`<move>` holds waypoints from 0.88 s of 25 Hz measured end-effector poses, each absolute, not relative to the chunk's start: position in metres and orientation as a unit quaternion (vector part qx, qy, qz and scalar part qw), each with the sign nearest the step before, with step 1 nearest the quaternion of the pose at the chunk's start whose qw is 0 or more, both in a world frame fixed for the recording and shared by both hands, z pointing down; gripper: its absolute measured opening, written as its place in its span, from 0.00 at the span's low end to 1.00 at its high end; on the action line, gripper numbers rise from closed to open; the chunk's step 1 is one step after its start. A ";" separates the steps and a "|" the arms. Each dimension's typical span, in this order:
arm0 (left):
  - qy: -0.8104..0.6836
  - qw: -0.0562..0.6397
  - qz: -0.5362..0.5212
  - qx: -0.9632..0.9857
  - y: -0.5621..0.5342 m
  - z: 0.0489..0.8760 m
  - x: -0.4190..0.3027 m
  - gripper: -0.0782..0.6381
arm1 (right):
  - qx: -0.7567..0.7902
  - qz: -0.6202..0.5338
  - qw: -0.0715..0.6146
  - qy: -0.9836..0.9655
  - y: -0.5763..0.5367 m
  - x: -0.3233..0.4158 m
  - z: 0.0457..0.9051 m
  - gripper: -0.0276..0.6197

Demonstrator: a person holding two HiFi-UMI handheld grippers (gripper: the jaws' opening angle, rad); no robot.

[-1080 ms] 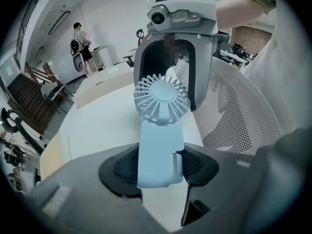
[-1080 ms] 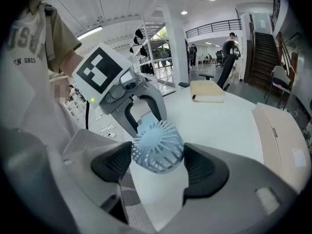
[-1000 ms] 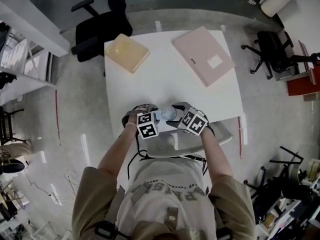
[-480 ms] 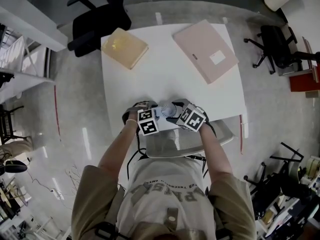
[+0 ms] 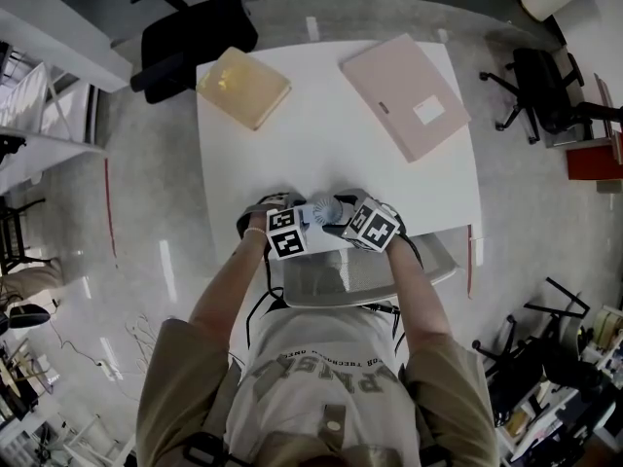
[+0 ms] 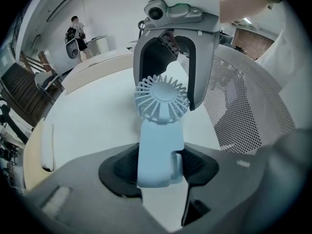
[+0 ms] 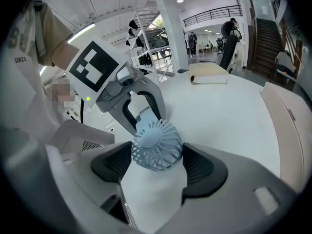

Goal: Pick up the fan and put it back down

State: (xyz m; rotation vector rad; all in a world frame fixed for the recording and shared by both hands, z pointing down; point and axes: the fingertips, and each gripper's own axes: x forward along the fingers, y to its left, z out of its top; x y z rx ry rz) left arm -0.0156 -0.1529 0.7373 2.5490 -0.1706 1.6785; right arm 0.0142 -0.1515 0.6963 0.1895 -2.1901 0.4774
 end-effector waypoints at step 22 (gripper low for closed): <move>-0.046 0.078 0.532 0.842 -0.153 0.739 -0.018 0.44 | 0.057 0.249 0.433 -0.865 -0.155 0.013 0.700 0.55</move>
